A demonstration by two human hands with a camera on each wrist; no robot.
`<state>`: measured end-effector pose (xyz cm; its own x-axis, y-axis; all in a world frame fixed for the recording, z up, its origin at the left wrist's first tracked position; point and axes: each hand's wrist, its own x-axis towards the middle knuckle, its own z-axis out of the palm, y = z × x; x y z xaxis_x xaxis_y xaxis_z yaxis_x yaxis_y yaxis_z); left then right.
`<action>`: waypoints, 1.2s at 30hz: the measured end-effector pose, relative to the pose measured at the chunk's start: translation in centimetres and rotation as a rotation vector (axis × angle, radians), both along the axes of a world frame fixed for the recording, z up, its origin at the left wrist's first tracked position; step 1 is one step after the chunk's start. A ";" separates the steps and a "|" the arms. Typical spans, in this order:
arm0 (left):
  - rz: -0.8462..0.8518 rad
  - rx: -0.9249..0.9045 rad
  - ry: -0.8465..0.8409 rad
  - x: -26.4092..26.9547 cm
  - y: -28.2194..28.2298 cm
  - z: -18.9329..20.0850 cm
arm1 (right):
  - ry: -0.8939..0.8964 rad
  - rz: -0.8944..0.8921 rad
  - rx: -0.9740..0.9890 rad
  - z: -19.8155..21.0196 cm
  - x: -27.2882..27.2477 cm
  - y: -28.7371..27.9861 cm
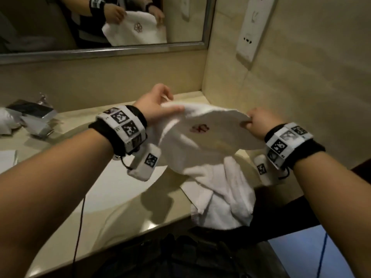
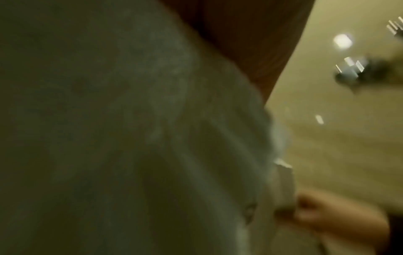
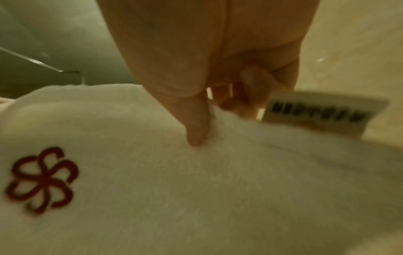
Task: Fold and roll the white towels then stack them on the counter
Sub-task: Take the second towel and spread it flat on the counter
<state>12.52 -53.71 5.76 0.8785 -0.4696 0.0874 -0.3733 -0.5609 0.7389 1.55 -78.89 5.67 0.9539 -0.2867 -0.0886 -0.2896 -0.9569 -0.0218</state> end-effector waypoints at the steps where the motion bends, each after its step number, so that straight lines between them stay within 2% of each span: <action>1: -0.060 0.176 -0.091 -0.3 0.3 -0.1 | -0.005 -0.048 0.038 -0.4 -0.1 -0.3; 3: -0.162 0.557 -0.287 -0.8 0.6 -1.1 | -0.064 -0.120 0.102 -0.6 -0.1 -0.6; 4: -0.184 0.665 -0.366 -0.7 0.9 -1.5 | -0.120 -0.158 0.137 -0.4 0.2 -0.7; 5: -0.173 0.693 -0.403 -0.4 1.2 -1.8 | -0.192 -0.196 0.181 -0.1 0.4 -0.9; 7: -0.077 0.587 -0.350 0.8 2.1 -1.9 | -0.375 -0.278 0.294 1.1 1.1 -1.3; 9: 0.061 0.358 -0.198 2.2 2.9 -1.6 | -0.562 -0.310 0.390 2.5 2.0 -1.3; 11: 0.130 0.172 -0.094 3.0 3.3 -1.3 | -0.705 -0.286 0.384 3.9 3.0 -0.8; 14: 0.153 0.014 -0.026 4.4 3.8 0.0 | -0.859 -0.267 0.373 6.0 5.3 -0.1; 16: 0.077 0.033 -0.070 5.2 4.6 1.5 | -0.896 -0.263 0.357 7.1 7.0 0.0; 19: -0.065 0.237 -0.196 7.6 6.0 3.0 | -0.886 -0.268 0.317 8.0 11.2 -0.6; 21: -0.130 0.361 -0.264 9.4 6.2 2.4 | -0.867 -0.255 0.281 7.8 14.2 -1.0; 24: -0.096 0.282 -0.254 14.1 6.6 -0.9 | -0.769 -0.253 0.244 5.2 19.7 -1.4; 26: 0.004 0.151 -0.122 17.3 7.0 -4.3 | -0.656 -0.259 0.228 2.1 22.5 -1.9; 30: 0.313 -0.182 0.453 22.9 6.9 -12.7 | -0.410 -0.259 0.245 -5.3 28.1 -3.1; 32: 0.482 -0.194 0.581 24.7 6.3 -15.9 | -0.309 -0.286 0.238 -8.7 30.0 -3.4; 34: 0.450 -0.174 0.640 25.6 6.0 -17.9 | -0.228 -0.318 0.221 -11.4 30.8 -3.2; 36: 0.261 -0.219 0.628 25.5 5.9 -18.7 | -0.206 -0.317 0.178 -12.7 30.4 -3.0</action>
<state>37.99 -47.83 -12.91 0.8751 -0.2667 -0.4038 0.2859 -0.3883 0.8761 31.96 -81.86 -7.00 0.8241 -0.5661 0.0204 -0.5412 -0.7974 -0.2669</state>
